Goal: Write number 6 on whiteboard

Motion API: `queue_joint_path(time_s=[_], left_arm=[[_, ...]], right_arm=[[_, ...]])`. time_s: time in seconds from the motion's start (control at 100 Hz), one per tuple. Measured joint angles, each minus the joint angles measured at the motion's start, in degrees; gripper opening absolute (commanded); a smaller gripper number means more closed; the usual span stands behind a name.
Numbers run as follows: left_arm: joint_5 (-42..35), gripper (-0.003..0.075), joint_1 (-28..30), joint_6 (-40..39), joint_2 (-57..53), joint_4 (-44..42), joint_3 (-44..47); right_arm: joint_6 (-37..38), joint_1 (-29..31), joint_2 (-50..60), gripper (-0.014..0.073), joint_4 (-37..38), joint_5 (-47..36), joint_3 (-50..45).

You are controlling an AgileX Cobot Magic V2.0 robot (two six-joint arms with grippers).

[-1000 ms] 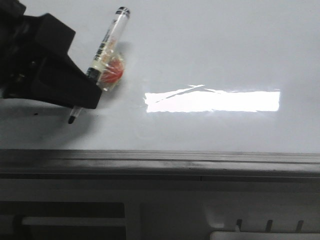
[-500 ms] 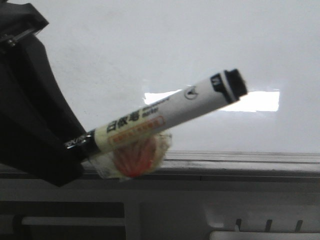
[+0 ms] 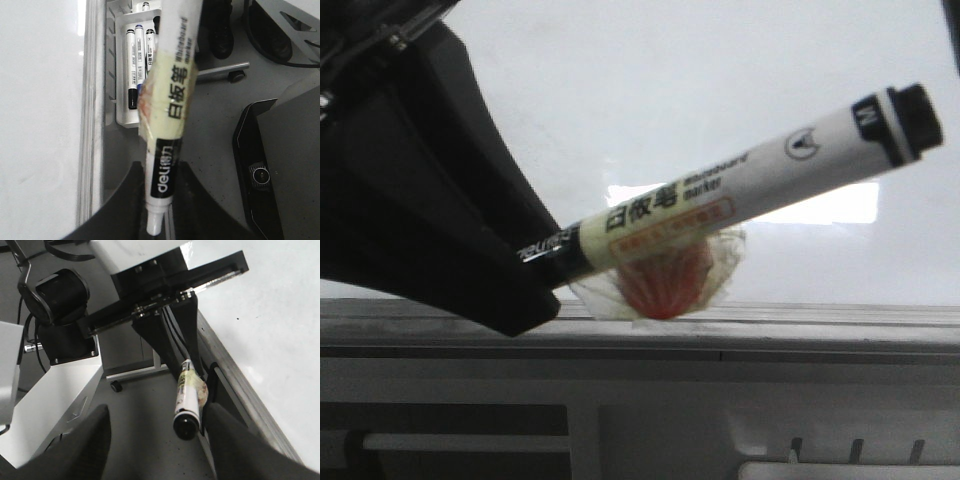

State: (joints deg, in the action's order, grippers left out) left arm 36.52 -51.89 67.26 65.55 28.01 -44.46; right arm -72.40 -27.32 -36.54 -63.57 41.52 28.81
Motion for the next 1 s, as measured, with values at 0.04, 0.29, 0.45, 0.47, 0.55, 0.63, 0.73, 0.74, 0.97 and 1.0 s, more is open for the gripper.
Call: queue_joint_path(time_s=[0.04, 0.29, 0.45, 0.47, 0.55, 0.63, 0.73, 0.74, 0.97, 1.0], left_arm=[[0.0, -0.0019, 0.0, 0.0, 0.0, -0.1, 0.0], [-0.1, -0.0019, 0.0, 0.0, 0.0, -0.5, 0.0], [-0.1, -0.0019, 0.0, 0.0, 0.0, -1.0, 0.0], [-0.1, -0.0019, 0.0, 0.0, 0.0, -1.0, 0.0], [-0.2, -0.0019, 0.0, 0.0, 0.0, -1.1, 0.0], [-0.7, -0.0019, 0.0, 0.0, 0.0, -1.2, 0.0], [-1.5, -0.0019, 0.0, 0.0, 0.0, -1.4, 0.0], [-1.6, -0.0019, 0.0, 0.0, 0.0, -1.4, 0.0], [-3.0, -0.0019, 0.0, 0.0, 0.0, -1.6, 0.0], [-3.0, -0.0019, 0.0, 0.0, 0.0, -1.6, 0.0]], right_arm=[[-0.3, -0.5, -0.9, 0.0386, -0.4, -0.7, 0.0], [-1.8, -1.2, -2.6, 0.0386, -1.1, -2.8, 0.0], [-2.5, -1.2, -2.6, 0.0386, -1.2, -2.9, 0.0], [-2.6, -1.2, -2.6, 0.0386, -1.2, -2.9, 0.0], [-2.6, -1.2, -2.6, 0.0386, -1.2, -2.9, 0.0], [-2.7, -1.2, -2.6, 0.0386, -1.2, -2.9, 0.0], [-2.7, -1.2, -2.6, 0.0386, -1.2, -2.4, 0.0], [-2.7, -1.2, -2.6, 0.0386, -1.2, -2.3, 0.0], [-3.2, -1.2, -3.2, 0.0386, -1.5, -2.3, 0.0], [-3.6, -1.2, -3.7, 0.0386, -1.9, -2.3, 0.0]])
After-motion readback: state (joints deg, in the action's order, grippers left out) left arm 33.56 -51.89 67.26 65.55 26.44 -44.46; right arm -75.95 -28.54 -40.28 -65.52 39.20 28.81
